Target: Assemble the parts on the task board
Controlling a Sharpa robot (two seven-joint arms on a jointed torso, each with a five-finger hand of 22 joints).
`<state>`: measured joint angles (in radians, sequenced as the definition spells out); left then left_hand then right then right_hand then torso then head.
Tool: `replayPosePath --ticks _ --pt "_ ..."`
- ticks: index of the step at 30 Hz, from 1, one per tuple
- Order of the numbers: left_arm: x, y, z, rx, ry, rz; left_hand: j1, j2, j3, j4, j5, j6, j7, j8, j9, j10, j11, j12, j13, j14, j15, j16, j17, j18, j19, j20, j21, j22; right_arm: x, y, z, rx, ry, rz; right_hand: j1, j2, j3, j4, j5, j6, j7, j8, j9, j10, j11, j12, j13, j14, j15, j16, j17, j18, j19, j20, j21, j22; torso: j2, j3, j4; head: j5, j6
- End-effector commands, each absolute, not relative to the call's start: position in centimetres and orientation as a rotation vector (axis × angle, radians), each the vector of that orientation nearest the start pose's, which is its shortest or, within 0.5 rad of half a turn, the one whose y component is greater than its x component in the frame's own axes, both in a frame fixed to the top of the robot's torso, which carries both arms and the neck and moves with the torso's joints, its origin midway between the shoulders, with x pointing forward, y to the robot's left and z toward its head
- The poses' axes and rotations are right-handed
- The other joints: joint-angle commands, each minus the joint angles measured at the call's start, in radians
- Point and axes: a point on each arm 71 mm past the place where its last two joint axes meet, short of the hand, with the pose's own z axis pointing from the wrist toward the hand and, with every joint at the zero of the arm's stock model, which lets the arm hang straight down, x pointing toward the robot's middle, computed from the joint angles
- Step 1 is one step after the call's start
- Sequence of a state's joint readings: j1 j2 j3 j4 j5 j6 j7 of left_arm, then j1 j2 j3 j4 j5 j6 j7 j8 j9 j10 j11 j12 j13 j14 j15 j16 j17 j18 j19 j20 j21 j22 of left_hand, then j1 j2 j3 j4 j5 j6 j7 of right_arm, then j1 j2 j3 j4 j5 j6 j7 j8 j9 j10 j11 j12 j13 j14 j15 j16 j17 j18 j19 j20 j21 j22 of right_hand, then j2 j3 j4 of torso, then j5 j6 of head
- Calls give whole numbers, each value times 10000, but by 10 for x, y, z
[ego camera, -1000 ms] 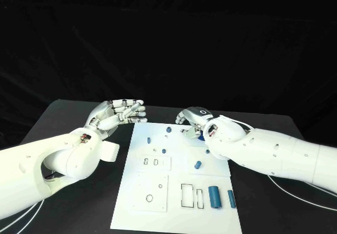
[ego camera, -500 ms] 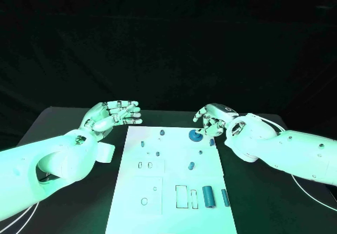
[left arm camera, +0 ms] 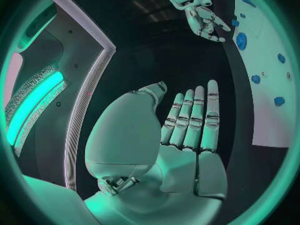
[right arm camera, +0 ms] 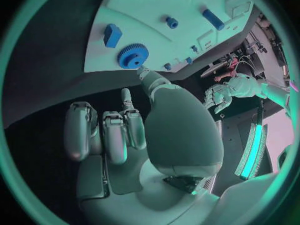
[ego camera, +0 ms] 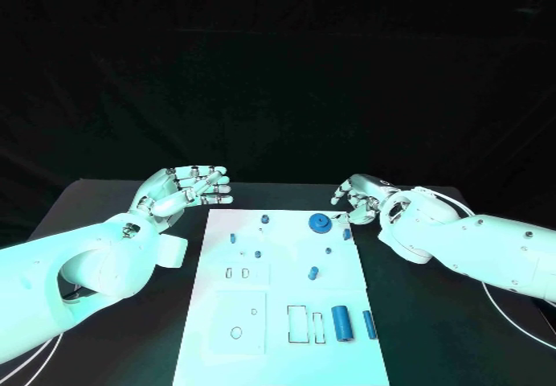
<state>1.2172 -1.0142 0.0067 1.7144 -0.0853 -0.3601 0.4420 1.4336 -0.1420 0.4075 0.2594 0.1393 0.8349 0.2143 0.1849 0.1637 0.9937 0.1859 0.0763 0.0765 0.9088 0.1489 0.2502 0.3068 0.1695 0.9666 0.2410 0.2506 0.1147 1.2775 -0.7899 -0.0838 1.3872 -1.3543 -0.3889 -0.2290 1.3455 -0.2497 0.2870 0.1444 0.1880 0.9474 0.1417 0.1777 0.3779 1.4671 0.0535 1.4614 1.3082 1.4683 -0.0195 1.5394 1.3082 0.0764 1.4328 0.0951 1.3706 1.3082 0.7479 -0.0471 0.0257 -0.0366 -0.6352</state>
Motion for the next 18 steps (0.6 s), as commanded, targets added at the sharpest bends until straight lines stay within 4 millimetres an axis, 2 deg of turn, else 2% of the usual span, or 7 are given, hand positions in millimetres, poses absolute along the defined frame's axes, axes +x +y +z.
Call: replayPosePath --ticks 1,4,5,9,12,18 --pt "459 235 -131 -9606 13146 -15956 -84 -43 58 32 -55 -46 308 27 11 -8 78 -67 -11 -73 27 -31 20 110 -41 37 65 -5 526 -223 -174 649 16680 4832 212 235 -972 533 67 -166 78 -17 33 821 127 834 2322 965 139 219 2343 -250 215 38 251 553 13 -25 57 -40 -29" --pt "459 235 -131 -9604 13141 -15957 -97 -35 59 42 -56 -46 311 28 12 -7 79 -68 -11 -76 28 -30 26 111 -42 38 66 -5 528 -220 -178 630 16783 4852 260 259 -1064 589 69 -180 82 -19 37 839 132 857 2350 975 144 236 2392 -259 234 43 281 594 17 -40 71 -55 -51" --pt "459 235 -131 -9605 13139 -15955 -97 -35 59 42 -56 -46 311 28 12 -7 79 -68 -11 -76 28 -30 26 111 -42 38 66 -5 528 -218 -179 616 16830 4869 283 274 -1111 621 69 -187 85 -20 39 849 135 869 2364 979 147 243 2412 -262 242 45 294 612 18 -38 66 -21 -78" --pt "459 235 -131 -9609 13142 -15947 -97 -35 59 42 -56 -46 311 28 12 -7 79 -68 -11 -76 28 -30 26 111 -42 38 66 -5 528 -214 -184 564 16977 4936 314 309 -1184 684 71 -192 89 -17 44 856 139 878 2376 983 151 249 2428 -261 240 50 291 614 22 -22 71 -39 -115" --pt "459 235 -131 -9613 13145 -15943 -97 -35 59 42 -56 -46 311 28 12 -7 79 -68 -11 -76 28 -30 26 111 -42 38 66 -5 528 -211 -187 550 17069 4965 322 320 -1205 703 72 -189 89 -13 46 844 139 863 2359 982 153 248 2425 -257 230 51 276 598 30 -26 54 -44 -147" --pt "460 235 -131 -9614 13153 -15943 -97 -35 59 42 -56 -46 311 28 12 -7 79 -68 -11 -76 28 -30 26 111 -42 38 66 -5 530 -209 -191 577 17141 4948 342 349 -1275 771 72 -192 92 -10 51 827 142 843 2337 980 156 245 2416 -251 216 55 255 580 22 -20 59 -61 -168"
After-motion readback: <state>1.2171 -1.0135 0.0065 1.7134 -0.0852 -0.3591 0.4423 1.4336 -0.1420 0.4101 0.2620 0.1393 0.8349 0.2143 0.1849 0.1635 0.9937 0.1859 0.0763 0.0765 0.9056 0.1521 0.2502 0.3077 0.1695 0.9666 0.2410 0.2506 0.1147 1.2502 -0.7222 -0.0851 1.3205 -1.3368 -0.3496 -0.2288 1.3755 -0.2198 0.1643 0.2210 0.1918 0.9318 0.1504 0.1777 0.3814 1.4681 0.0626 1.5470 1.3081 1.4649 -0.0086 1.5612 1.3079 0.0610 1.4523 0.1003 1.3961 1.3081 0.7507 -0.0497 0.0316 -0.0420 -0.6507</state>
